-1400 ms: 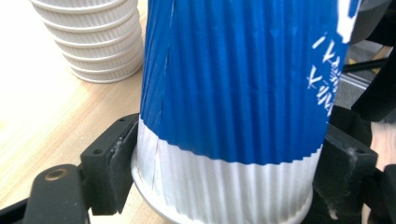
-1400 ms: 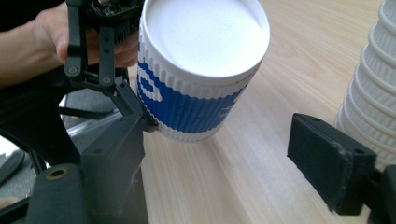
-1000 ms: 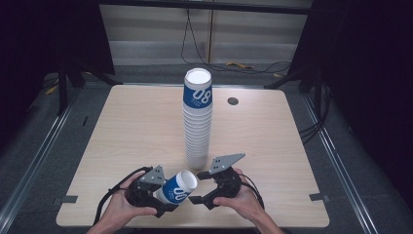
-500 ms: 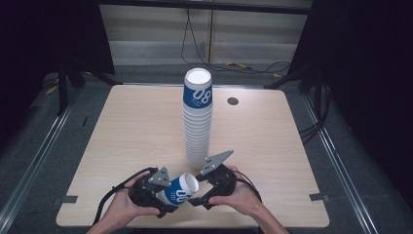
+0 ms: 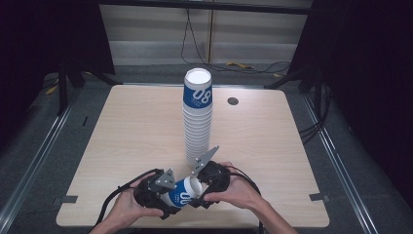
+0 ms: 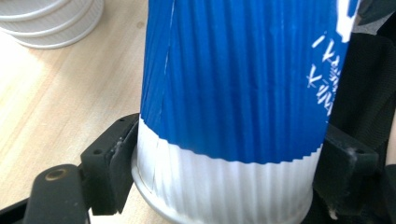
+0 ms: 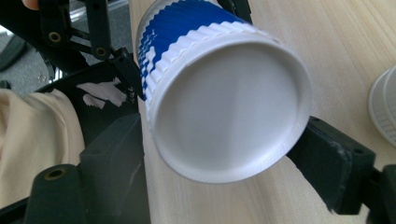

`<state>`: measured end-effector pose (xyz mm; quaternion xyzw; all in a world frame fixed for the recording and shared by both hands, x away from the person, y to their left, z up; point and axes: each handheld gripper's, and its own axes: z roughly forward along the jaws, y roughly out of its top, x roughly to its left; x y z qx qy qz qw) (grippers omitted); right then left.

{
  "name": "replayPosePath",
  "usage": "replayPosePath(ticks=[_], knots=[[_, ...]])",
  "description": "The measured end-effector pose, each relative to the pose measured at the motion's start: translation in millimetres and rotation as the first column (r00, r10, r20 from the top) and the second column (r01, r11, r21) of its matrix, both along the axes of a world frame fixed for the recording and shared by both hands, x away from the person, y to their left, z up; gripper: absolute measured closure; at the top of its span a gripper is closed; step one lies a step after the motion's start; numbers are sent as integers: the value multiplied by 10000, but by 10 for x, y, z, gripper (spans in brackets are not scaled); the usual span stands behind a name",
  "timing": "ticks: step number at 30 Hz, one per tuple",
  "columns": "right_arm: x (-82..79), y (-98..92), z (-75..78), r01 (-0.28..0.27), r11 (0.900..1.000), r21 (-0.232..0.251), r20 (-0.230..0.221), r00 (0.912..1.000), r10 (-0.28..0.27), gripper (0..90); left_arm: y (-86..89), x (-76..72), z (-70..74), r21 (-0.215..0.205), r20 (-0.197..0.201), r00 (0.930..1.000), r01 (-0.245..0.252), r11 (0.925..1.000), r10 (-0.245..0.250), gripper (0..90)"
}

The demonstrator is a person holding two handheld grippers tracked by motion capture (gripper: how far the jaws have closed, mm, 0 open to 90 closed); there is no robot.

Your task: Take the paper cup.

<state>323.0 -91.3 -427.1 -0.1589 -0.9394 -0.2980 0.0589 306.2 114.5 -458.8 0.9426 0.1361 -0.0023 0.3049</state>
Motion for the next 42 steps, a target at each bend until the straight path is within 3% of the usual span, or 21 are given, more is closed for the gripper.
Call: replayPosePath(ticks=[1, 7, 10, 19, 20, 22, 30, 33, 42], knots=[[6, 32, 6, -207, 9990, -395, -171, 9997, 201, 190, -8, 5, -8, 18, -7, 10000, 3, 10000, -3, 190], [28, 105, 37, -571, 9946, -861, -269, 9981, 549, 204, -37, -9, -26, 194, 24, 9998, 174, 9997, -175, 190], [43, 121, 48, -719, 9931, -925, -195, 9973, 703, 214, -46, -14, -29, 225, 49, 9996, 260, 9994, -261, 190], [65, 214, 44, -1123, 9841, -1373, -564, 9928, 1054, 239, -83, -33, -58, 465, 71, 9989, 451, 9979, -454, 190], [83, 218, 36, -1293, 9839, -1237, -486, 9911, 1242, 246, -83, -34, -60, 453, 65, 9990, 450, 9980, -453, 191], [71, 232, 42, -1155, 9824, -1468, -645, 9922, 1070, 245, -83, -30, -53, 479, 84, 9988, 486, 9977, -490, 190], [60, 289, 42, -1298, 9805, -1473, -418, 9913, 1250, 257, -54, -30, -41, 376, 188, 9987, 457, 9982, -465, 190], [41, 292, 56, -1350, 9801, -1453, -175, 9908, 1339, 270, -31, -41, -69, 83, 236, 9988, 437, 9990, -439, 184], [56, 233, 64, -1451, 9814, -1255, -189, 9894, 1438, 282, 4, -23, -55, -486, 262, 9993, 296, 9984, -283, 163]])
